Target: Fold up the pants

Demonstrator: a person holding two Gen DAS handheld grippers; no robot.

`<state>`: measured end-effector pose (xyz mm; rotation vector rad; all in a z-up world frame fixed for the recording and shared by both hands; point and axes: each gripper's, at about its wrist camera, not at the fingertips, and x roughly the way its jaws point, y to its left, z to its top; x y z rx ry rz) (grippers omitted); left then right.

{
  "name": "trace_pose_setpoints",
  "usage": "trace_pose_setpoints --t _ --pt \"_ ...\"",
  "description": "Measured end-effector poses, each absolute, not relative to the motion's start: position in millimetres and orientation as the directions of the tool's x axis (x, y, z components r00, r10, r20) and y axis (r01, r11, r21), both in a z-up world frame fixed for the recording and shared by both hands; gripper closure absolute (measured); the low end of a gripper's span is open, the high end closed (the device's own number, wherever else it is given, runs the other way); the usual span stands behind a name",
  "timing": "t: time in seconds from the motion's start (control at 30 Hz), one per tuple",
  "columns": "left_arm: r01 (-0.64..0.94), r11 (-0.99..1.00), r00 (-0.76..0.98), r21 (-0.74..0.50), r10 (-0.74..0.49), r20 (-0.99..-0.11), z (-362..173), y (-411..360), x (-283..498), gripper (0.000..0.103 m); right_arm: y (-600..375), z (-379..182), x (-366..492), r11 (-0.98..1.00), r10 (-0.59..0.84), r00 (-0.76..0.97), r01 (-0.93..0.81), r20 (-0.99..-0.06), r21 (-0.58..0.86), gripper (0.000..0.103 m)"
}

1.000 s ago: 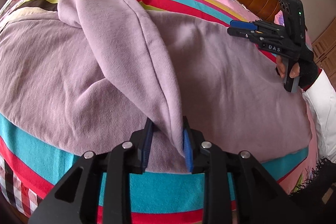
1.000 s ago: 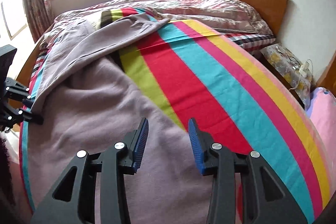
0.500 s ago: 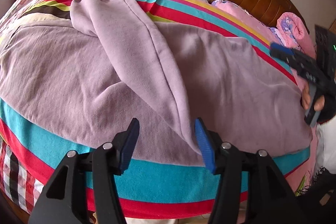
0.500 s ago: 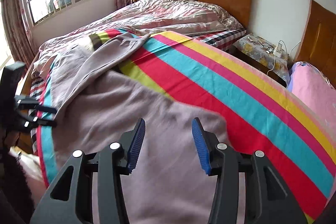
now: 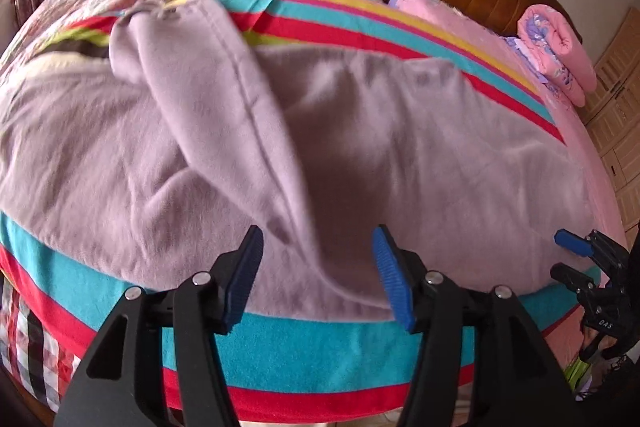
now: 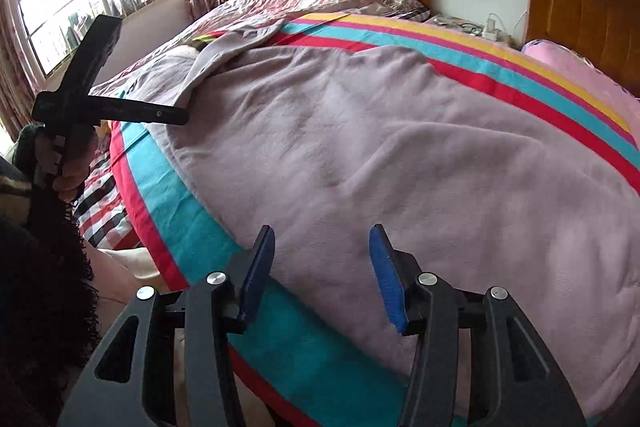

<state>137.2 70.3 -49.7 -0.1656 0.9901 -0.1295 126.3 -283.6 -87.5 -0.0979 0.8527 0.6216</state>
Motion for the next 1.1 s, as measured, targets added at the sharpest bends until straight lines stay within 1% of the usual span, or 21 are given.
trace_pose_setpoints --t 0.07,0.13,0.17,0.23,0.3,0.33,0.4,0.5,0.53,0.57,0.63,0.73,0.87,1.0,1.1 --pt "0.122 0.974 0.591 -0.189 -0.224 -0.775 -21 52 143 0.043 -306 -76 131 0.875 0.412 0.557 -0.464 -0.721 0.142 0.051" --pt "0.236 0.955 0.603 -0.179 -0.289 -0.744 0 19 158 0.026 -328 -70 135 0.911 0.372 0.599 -0.382 -0.709 0.156 0.051" --pt "0.294 0.938 0.584 -0.182 -0.327 -0.743 5 -2 168 0.023 -335 -69 136 0.924 0.349 0.615 -0.350 -0.707 0.151 0.051" --pt "0.419 0.879 0.523 -0.228 -0.439 -0.731 2 -47 195 0.021 -345 -70 135 0.947 0.296 0.638 -0.292 -0.711 0.133 0.050" --pt "0.503 0.834 0.467 -0.227 -0.483 -0.741 -14 -91 224 0.021 -354 -75 133 0.963 0.260 0.647 -0.228 -0.717 0.144 0.047" --pt "0.524 0.817 0.429 -0.240 -0.497 -0.754 -25 -110 237 0.021 -359 -77 131 0.970 0.239 0.650 -0.193 -0.721 0.147 0.044" --pt "0.532 0.796 0.377 -0.288 -0.528 -0.761 -47 -134 260 0.021 -369 -84 125 0.982 0.187 0.649 -0.136 -0.737 0.130 0.036" --pt "0.495 0.821 0.373 -0.286 -0.497 -0.783 -79 -148 281 0.021 -384 -105 112 0.998 0.063 0.603 -0.060 -0.796 0.034 0.035" --pt "0.495 0.822 0.383 -0.280 -0.496 -0.779 -88 -148 283 0.020 -388 -113 107 0.998 0.041 0.586 -0.056 -0.809 0.010 0.036" --pt "0.522 0.815 0.426 -0.251 -0.504 -0.751 -88 -148 279 0.016 -395 -116 100 0.997 0.072 0.599 -0.064 -0.798 0.042 0.036" --pt "0.548 0.811 0.435 -0.202 -0.483 -0.760 -92 -155 276 0.010 -411 -117 91 0.990 0.138 0.604 -0.051 -0.785 0.135 0.036" --pt "0.560 0.805 0.428 -0.195 -0.483 -0.764 -96 -162 277 0.006 -421 -116 86 0.983 0.180 0.595 -0.073 -0.784 0.170 0.036" --pt "0.563 0.803 0.429 -0.198 -0.488 -0.760 -99 -165 277 0.004 -430 -111 85 0.968 0.240 0.587 -0.081 -0.773 0.238 0.036" --pt "0.563 0.803 0.431 -0.198 -0.489 -0.758 -97 -162 273 0.003 -432 -106 74 0.966 0.242 0.608 -0.082 -0.756 0.244 0.036" --pt "0.560 0.807 0.439 -0.187 -0.480 -0.759 -97 -163 271 0.002 -427 -91 67 0.982 0.160 0.686 -0.039 -0.710 0.184 0.036"
